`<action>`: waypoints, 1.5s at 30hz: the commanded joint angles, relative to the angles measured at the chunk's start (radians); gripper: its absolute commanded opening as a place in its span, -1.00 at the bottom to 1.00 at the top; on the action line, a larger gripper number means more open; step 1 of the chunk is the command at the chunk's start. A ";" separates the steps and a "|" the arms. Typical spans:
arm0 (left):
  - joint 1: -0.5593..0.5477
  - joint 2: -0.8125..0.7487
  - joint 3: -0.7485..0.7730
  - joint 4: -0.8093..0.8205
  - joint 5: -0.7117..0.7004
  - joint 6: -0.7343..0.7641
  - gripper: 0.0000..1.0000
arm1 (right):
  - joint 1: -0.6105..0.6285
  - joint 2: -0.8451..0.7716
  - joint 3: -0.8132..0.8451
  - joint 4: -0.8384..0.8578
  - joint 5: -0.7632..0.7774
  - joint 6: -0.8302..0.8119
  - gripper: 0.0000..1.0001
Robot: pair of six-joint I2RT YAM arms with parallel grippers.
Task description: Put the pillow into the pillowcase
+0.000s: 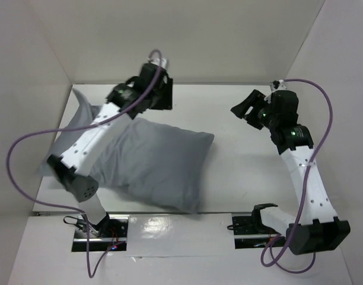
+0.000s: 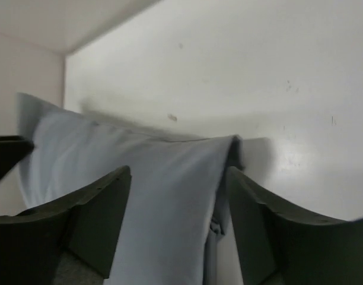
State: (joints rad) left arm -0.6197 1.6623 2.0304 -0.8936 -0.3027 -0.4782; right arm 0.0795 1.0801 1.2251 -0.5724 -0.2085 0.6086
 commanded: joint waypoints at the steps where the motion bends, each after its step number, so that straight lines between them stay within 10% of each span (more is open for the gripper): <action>1: -0.015 0.024 -0.093 -0.102 -0.009 -0.036 0.29 | 0.022 0.089 -0.010 -0.136 -0.109 -0.121 0.50; 5: -0.015 -0.016 -0.137 -0.117 0.060 -0.016 0.48 | 0.077 0.077 -0.162 -0.149 -0.152 -0.148 0.60; 11: -0.118 0.017 -0.076 -0.175 0.087 -0.016 0.48 | 0.086 0.047 -0.341 -0.025 -0.294 -0.064 -0.43; 16: -0.303 0.108 -0.013 -0.266 -0.028 -0.069 0.54 | 0.097 0.046 -0.459 0.106 -0.422 0.020 -0.47; 18: -0.342 0.140 0.014 -0.400 -0.206 -0.137 0.57 | 0.106 0.034 -0.504 0.189 -0.501 0.043 -0.19; 19: -0.354 0.149 0.014 -0.465 -0.261 -0.224 0.59 | 0.123 0.034 -0.515 0.212 -0.525 0.052 0.42; 20: -0.354 0.114 -0.025 -0.475 -0.291 -0.237 0.62 | 0.134 0.034 -0.515 0.230 -0.555 0.053 0.59; 24: -0.289 -0.081 -0.322 -0.475 -0.296 -0.384 0.68 | 0.233 0.046 -0.515 0.281 -0.540 0.053 1.00; 29: -0.172 -0.263 -0.542 -0.369 -0.210 -0.406 0.69 | 0.347 0.159 -0.487 0.443 -0.519 0.089 1.00; 33: -0.022 -0.393 -0.740 -0.113 -0.015 -0.278 0.63 | 0.359 0.317 -0.394 0.497 -0.470 0.069 0.32; 35: 0.037 -0.427 -0.832 0.006 0.124 -0.182 0.60 | 0.342 0.340 -0.328 0.497 -0.442 0.057 -0.53; 37: 0.113 -0.427 -0.863 0.139 0.225 -0.136 0.60 | 0.315 0.351 -0.282 0.509 -0.398 0.057 -0.98; 45: 0.262 -0.096 -0.624 0.254 0.436 0.019 0.44 | 0.201 0.383 -0.200 0.542 -0.374 0.077 -1.00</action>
State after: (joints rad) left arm -0.3752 1.4799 1.3315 -0.7689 0.0242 -0.5591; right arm 0.2886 1.4502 0.9722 -0.0631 -0.6022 0.7017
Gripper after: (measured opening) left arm 0.733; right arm 0.008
